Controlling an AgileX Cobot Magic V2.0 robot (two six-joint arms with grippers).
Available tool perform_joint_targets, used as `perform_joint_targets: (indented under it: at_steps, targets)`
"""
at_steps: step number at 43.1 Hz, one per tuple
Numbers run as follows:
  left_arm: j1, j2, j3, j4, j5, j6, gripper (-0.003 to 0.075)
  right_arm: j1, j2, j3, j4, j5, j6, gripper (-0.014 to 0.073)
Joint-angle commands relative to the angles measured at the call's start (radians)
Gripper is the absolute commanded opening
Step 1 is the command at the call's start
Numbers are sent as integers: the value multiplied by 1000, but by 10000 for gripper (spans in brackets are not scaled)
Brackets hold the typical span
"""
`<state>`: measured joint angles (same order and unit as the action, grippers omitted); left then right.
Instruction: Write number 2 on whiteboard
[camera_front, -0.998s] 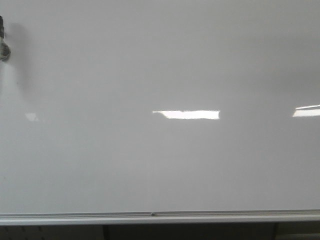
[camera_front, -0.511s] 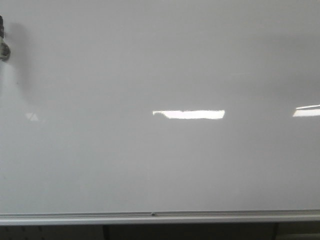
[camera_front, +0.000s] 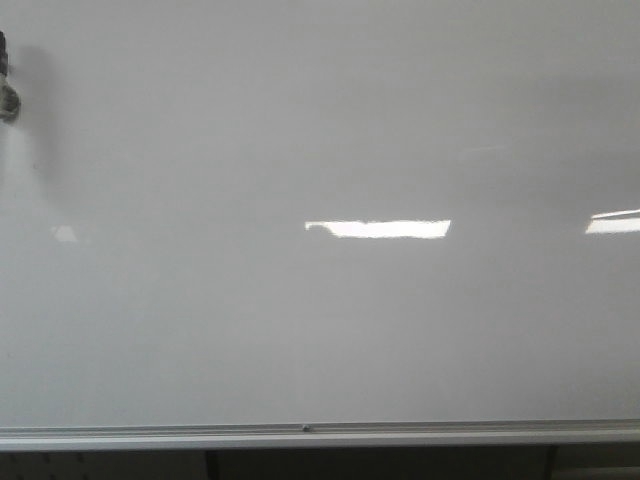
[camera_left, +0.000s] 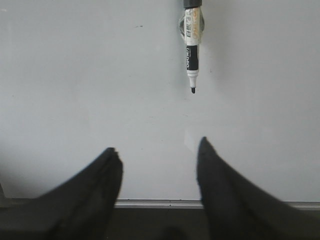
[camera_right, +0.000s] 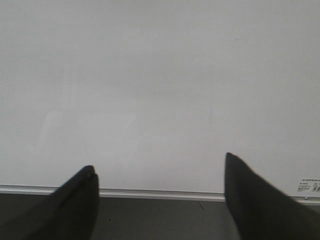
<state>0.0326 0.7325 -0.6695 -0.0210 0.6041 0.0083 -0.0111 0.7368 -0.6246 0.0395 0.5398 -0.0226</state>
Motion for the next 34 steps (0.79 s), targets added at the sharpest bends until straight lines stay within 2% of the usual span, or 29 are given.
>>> perform_joint_targets:
  at_steps: [1,10,15,24,34]
  targets:
    - [-4,25,-31,-16,-95,9,567,2,1,-33,0,-58,-13,655]
    - [-42,103,-80,-111,-82,113,564,2,1,-33,0,-58,-13,655]
    - [-81,163,-103,-111,-109,113,564,2,1,-33,0,-58,-13,655]
    - [-79,279,-129,-114,-196,54,565,2,1,-33,0,-58,-13,655]
    - [-79,425,-172,-118,-314,52,564,2,1,-33,0,-59,-13,655]
